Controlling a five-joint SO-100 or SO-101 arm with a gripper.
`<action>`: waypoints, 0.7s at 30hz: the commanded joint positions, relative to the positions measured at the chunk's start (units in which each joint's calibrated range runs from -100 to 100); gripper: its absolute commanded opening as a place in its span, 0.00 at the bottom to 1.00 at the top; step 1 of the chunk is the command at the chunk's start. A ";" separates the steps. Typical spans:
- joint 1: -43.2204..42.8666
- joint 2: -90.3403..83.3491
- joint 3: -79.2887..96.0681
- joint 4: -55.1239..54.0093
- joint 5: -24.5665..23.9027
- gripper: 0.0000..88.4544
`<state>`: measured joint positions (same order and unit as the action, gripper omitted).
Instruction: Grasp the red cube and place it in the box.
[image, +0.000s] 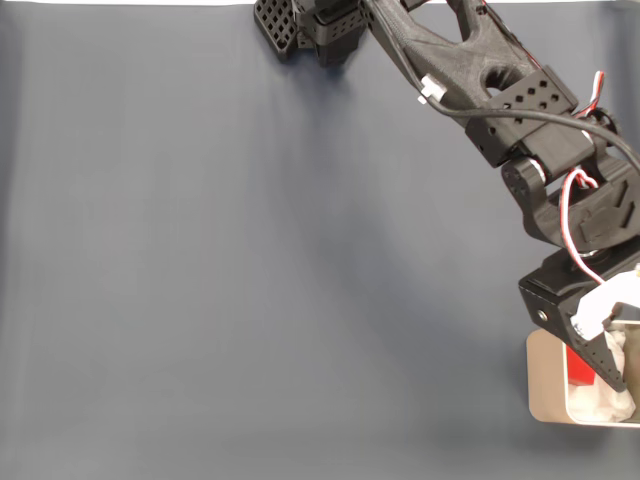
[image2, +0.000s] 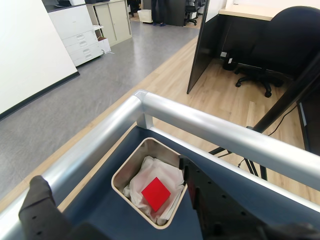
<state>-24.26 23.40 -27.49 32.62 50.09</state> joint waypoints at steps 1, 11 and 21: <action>1.18 -2.17 -1.62 -0.32 0.20 0.50; 10.55 -9.89 3.95 -0.65 1.37 0.00; 24.12 -31.64 27.12 -1.22 0.10 0.00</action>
<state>-4.45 4.56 -8.41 32.62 50.62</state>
